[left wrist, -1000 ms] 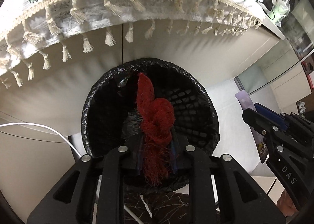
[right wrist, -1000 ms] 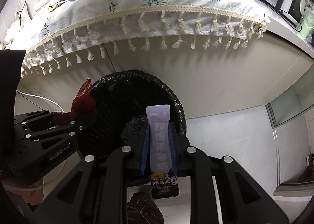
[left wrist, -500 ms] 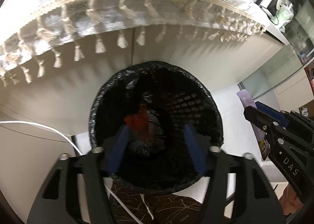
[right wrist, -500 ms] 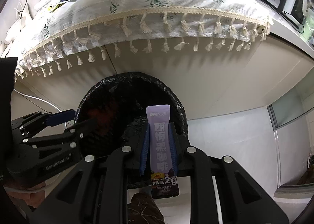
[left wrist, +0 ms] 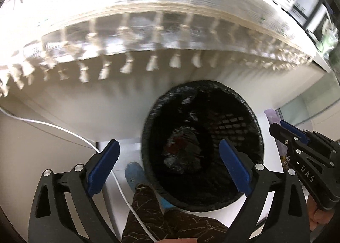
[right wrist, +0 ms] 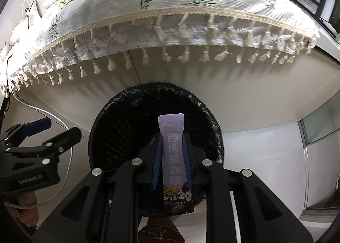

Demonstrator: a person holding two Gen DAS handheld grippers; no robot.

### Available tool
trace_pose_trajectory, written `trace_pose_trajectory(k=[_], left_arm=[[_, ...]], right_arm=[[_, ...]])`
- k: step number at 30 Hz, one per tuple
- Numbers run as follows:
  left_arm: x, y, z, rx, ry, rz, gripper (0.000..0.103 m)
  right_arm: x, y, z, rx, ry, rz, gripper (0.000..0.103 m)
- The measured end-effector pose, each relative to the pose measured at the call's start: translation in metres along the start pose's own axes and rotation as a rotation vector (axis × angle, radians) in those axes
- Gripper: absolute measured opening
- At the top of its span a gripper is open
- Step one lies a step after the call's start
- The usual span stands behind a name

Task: Collect trash
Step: 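Open the left tool over the bin while the right tool releases the sachet, then grasp the yellow-and-white snack bag with the left tool while the right tool grasps the blue snack bag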

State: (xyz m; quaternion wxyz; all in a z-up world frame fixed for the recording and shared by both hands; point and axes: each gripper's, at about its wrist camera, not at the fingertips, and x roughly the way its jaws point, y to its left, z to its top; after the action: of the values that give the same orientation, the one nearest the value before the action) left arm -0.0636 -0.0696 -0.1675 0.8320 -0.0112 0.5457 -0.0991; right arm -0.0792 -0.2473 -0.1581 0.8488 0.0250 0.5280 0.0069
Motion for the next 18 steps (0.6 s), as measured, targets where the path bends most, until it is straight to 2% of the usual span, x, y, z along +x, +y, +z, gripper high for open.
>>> trace_pose_trajectory(k=[6, 9, 11, 13, 14, 18], left_arm=[[-0.003, 0.018, 0.003, -0.03, -0.009, 0.027, 0.094], [-0.005, 0.023, 0.004, -0.032, -0.007, 0.035, 0.094], [-0.007, 0.027, 0.005, -0.036, -0.002, 0.04, 0.094], [-0.009, 0.03, 0.006, -0.043, 0.002, 0.043, 0.094], [-0.01, 0.032, 0.007, -0.046, 0.004, 0.046, 0.094], [-0.018, 0.041, 0.015, -0.064, 0.015, 0.052, 0.094]], right_arm=[[0.01, 0.018, 0.006, -0.026, -0.002, 0.01, 0.019], [0.011, 0.027, 0.008, -0.028, -0.01, 0.004, 0.023], [0.01, 0.033, 0.009, -0.027, -0.012, 0.008, 0.03], [0.006, 0.037, 0.011, -0.032, -0.02, 0.0, 0.042], [0.005, 0.039, 0.013, -0.036, -0.025, -0.001, 0.044], [-0.01, 0.046, 0.024, -0.048, -0.056, -0.013, 0.064]])
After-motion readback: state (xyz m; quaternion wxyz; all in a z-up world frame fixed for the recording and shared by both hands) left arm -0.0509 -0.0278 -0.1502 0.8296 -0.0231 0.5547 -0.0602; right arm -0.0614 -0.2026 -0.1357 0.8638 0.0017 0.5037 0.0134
